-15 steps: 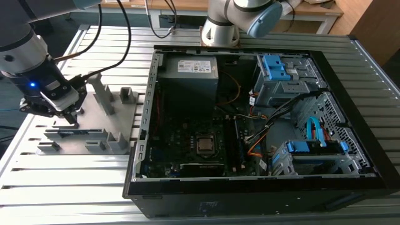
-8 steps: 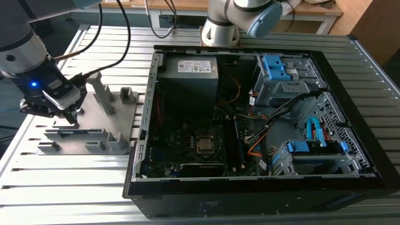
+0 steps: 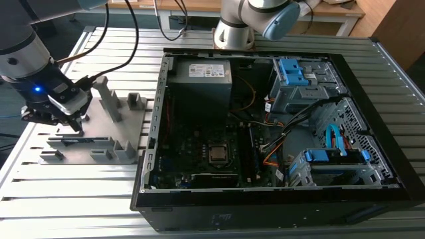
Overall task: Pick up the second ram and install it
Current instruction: 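Pick up the second ram and move it above second insertion slot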
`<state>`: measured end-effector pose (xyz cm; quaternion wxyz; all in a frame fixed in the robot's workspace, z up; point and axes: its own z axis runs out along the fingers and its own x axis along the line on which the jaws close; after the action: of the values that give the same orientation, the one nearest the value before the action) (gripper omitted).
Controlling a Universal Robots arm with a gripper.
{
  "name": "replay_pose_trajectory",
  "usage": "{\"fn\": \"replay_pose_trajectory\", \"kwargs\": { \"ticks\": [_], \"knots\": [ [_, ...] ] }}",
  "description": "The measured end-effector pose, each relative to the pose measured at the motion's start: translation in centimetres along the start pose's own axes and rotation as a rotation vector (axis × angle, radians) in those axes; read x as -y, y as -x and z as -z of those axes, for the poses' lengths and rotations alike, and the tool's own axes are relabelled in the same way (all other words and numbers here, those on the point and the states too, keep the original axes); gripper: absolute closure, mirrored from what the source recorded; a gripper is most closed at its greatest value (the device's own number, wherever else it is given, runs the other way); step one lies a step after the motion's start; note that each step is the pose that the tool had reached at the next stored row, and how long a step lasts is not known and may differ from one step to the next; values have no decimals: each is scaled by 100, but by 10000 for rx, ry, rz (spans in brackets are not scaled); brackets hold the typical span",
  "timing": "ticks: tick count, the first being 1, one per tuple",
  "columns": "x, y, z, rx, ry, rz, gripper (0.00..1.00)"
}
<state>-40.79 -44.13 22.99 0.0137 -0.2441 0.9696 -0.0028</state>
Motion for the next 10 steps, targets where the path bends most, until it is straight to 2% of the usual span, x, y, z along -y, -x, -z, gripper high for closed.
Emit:
{"fn": "replay_pose_trajectory", "kwargs": {
  "ticks": [10],
  "knots": [
    [0, 0, 0, 8, 18, 724, 90]
  ]
}}
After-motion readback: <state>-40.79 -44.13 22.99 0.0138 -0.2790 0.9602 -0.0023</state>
